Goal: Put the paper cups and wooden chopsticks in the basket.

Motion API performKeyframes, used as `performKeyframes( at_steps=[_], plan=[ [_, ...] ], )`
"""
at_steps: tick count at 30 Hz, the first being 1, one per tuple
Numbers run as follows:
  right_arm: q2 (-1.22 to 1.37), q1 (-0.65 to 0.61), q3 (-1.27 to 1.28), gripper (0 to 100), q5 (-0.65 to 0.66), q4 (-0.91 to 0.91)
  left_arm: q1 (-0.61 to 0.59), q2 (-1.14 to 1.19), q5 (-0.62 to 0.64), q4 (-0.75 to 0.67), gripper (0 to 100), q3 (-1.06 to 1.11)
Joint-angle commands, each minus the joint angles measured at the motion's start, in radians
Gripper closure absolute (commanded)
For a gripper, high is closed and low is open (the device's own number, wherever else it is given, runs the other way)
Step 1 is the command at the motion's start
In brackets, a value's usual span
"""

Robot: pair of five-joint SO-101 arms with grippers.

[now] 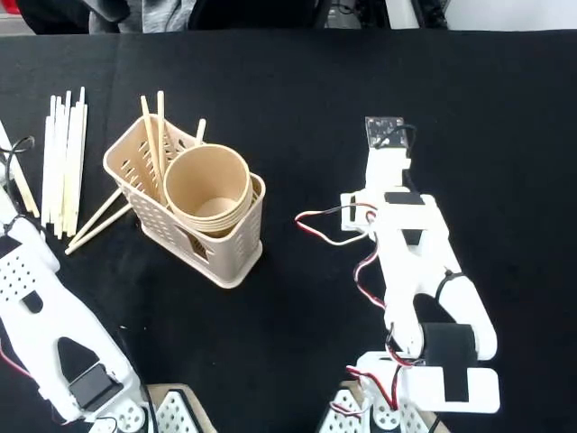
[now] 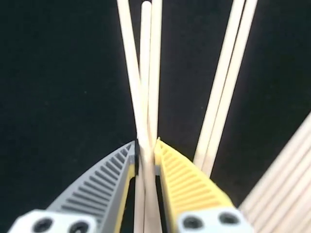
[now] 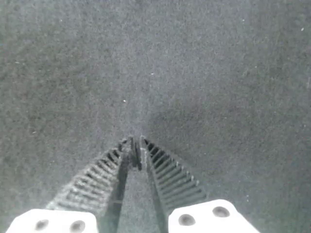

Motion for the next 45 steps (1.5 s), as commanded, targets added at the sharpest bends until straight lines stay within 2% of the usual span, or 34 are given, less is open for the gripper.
performKeyframes(
  at_steps=[1,5,9,11,22,30,37,45],
  plan=[
    [-0.022,-0.012,-0.002,98.4,-0.003,-0.015,0.002,-0.029,-0.002,0.164,97,-0.07],
    [-0.024,-0.011,-0.002,98.4,-0.003,-0.015,0.002,-0.029,-0.011,0.31,97,-0.145],
    [-0.024,-0.011,-0.002,98.4,-0.003,-0.015,0.025,-0.04,-0.104,0.462,97,-0.199],
    [-0.024,-0.011,-0.002,98.4,-0.003,-0.015,0.025,-0.04,-0.137,0.466,97,-0.185],
    [-0.024,-0.011,-0.002,98.4,-0.003,-0.015,-0.008,-0.041,-0.141,0.466,97,0.058],
    [-0.024,-0.011,-0.002,98.4,-0.003,-0.015,-0.01,-0.041,-0.14,0.466,97,0.119],
    [-0.024,-0.011,-0.002,98.4,-0.003,-0.017,-0.039,-0.091,-0.141,0.465,78,0.117],
    [-0.024,-0.011,-0.002,98.4,-0.003,-0.015,-0.079,-0.19,-0.14,0.463,76,0.117]
  ],
)
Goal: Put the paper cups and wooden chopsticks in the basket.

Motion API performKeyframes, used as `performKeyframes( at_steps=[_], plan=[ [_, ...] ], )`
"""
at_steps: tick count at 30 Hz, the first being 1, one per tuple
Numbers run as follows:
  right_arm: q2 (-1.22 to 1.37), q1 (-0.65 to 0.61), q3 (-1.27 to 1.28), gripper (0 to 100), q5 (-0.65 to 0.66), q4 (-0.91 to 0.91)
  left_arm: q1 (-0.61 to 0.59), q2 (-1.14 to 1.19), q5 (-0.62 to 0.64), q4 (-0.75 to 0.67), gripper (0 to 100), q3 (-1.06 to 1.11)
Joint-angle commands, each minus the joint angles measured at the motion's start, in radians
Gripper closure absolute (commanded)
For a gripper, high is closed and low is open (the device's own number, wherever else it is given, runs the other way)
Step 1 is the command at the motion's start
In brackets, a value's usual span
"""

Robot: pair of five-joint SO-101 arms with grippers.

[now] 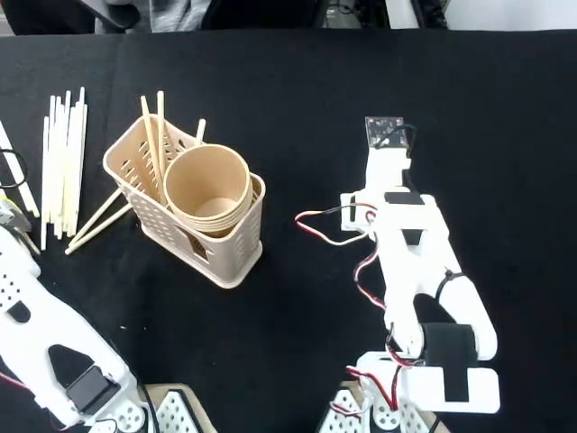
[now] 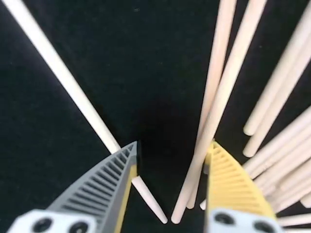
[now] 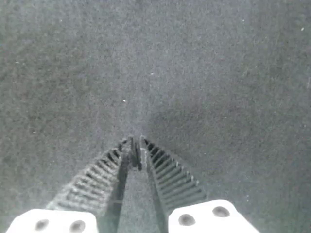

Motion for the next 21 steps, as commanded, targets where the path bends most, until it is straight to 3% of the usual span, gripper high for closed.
performKeyframes(
  at_steps=[1,5,12,21],
  plan=[
    [-0.024,-0.011,-0.002,98.4,-0.003,-0.015,-0.004,-0.072,-0.005,0.006,76,-0.013],
    [-0.024,-0.011,-0.002,98.4,-0.003,-0.015,0.022,-0.075,0.031,-0.061,76,-0.056],
    [-0.024,-0.011,-0.002,98.4,-0.003,-0.015,0.031,-0.017,0.319,-0.305,76,-0.154],
    [-0.024,-0.011,-0.002,98.4,-0.003,-0.015,0.054,0.115,0.359,-0.519,76,-0.2]
  ],
)
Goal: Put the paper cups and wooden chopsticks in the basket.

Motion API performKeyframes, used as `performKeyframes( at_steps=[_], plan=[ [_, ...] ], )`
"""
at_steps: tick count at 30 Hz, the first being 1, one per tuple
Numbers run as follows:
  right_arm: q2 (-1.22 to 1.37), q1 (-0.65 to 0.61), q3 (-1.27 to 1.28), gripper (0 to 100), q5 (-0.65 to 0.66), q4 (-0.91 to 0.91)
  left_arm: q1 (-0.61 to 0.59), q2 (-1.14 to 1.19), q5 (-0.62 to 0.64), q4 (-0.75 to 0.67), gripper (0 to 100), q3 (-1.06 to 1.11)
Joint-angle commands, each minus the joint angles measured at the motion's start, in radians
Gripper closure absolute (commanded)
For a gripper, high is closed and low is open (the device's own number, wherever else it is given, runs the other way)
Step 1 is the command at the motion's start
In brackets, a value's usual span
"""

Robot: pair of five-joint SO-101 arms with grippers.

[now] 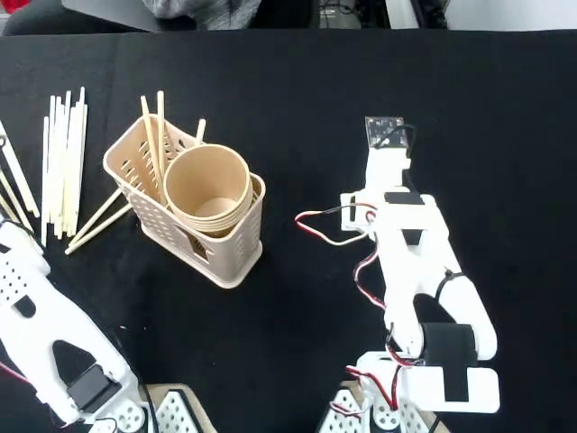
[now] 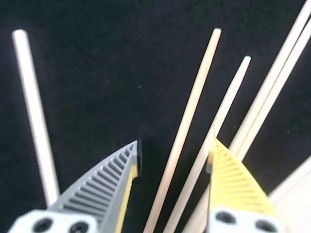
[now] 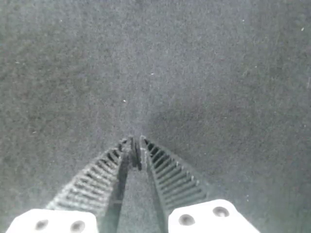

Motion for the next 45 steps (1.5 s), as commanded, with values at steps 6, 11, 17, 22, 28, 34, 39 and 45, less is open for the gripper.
performKeyframes(
  at_steps=[6,11,17,22,28,34,39,45],
  plan=[
    [-0.024,-0.011,-0.002,98.4,-0.003,-0.017,0.03,0.092,0.015,-0.163,76,-0.056],
    [-0.024,-0.011,-0.002,98.4,-0.003,-0.017,0.031,0.098,0.015,-0.163,79,-0.051],
    [-0.024,-0.011,-0.002,98.4,-0.003,-0.015,0.025,0.098,0.015,-0.132,96,-0.054],
    [-0.024,-0.011,-0.002,98.4,-0.003,-0.015,0.041,0.089,0.015,-0.081,97,-0.064],
    [-0.024,-0.011,-0.002,98.4,-0.003,-0.015,0.039,0.089,0.015,0.037,97,-0.236],
    [-0.024,-0.011,-0.002,98.4,-0.003,-0.015,0.031,0.087,0.008,0.141,97,-0.38],
    [-0.024,-0.011,-0.002,98.4,-0.003,-0.015,0.036,0.1,-0.028,0.109,91,-0.36],
    [-0.024,-0.011,-0.002,98.4,-0.003,-0.015,0.021,0.109,-0.037,-0.026,82,-0.194]
  ],
)
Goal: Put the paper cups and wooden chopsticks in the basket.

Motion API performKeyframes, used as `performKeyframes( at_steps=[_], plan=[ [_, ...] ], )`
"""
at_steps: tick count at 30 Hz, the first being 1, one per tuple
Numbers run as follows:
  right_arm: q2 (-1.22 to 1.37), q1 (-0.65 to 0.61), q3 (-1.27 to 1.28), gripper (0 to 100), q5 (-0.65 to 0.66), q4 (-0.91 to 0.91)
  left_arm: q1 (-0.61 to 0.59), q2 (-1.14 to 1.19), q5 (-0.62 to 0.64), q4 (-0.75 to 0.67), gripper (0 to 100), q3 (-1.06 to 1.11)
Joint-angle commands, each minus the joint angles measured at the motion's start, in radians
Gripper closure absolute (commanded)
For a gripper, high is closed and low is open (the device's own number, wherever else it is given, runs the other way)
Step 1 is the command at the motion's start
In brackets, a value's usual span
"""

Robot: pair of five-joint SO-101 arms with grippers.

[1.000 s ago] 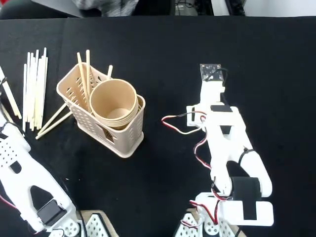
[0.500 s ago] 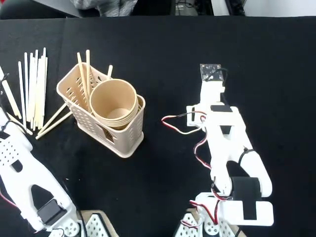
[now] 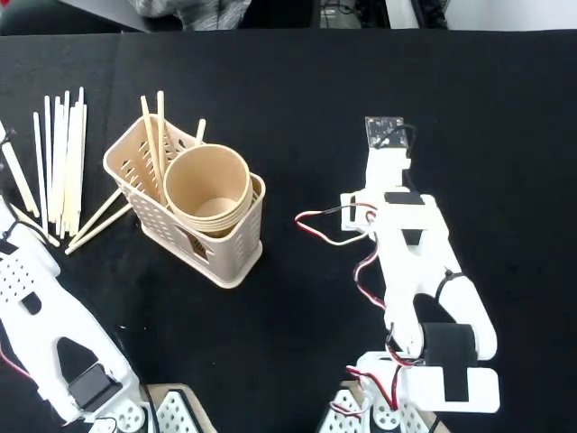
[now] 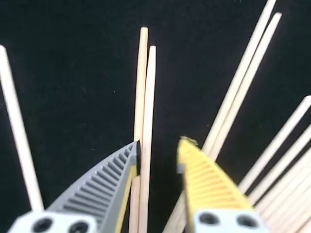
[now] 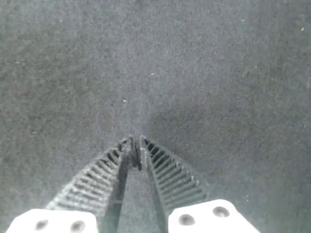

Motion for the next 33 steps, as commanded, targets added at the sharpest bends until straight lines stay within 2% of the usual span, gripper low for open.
performKeyframes(
  at_steps=[1,6,9,12,17,24,33],
  plan=[
    [-0.024,-0.011,-0.002,98.4,-0.003,-0.015,-0.021,-0.006,-0.02,-0.163,82,0.124],
    [-0.024,-0.011,-0.002,98.4,-0.003,-0.015,-0.051,0.008,-0.018,-0.275,86,0.252],
    [-0.024,-0.011,-0.002,98.4,-0.003,-0.015,-0.064,0.008,-0.026,-0.278,98,0.255],
    [-0.024,-0.011,-0.002,98.4,-0.003,-0.015,-0.07,0.002,-0.005,-0.262,97,0.251],
    [-0.024,-0.011,-0.002,98.4,-0.003,-0.015,-0.07,-0.021,0.051,-0.17,97,0.183],
    [-0.024,-0.011,-0.002,98.4,-0.003,-0.015,-0.061,-0.038,0.048,0.017,97,-0.108],
    [-0.024,-0.011,-0.002,98.4,-0.003,-0.015,-0.061,-0.13,0.005,0.095,97,-0.111]
  ],
)
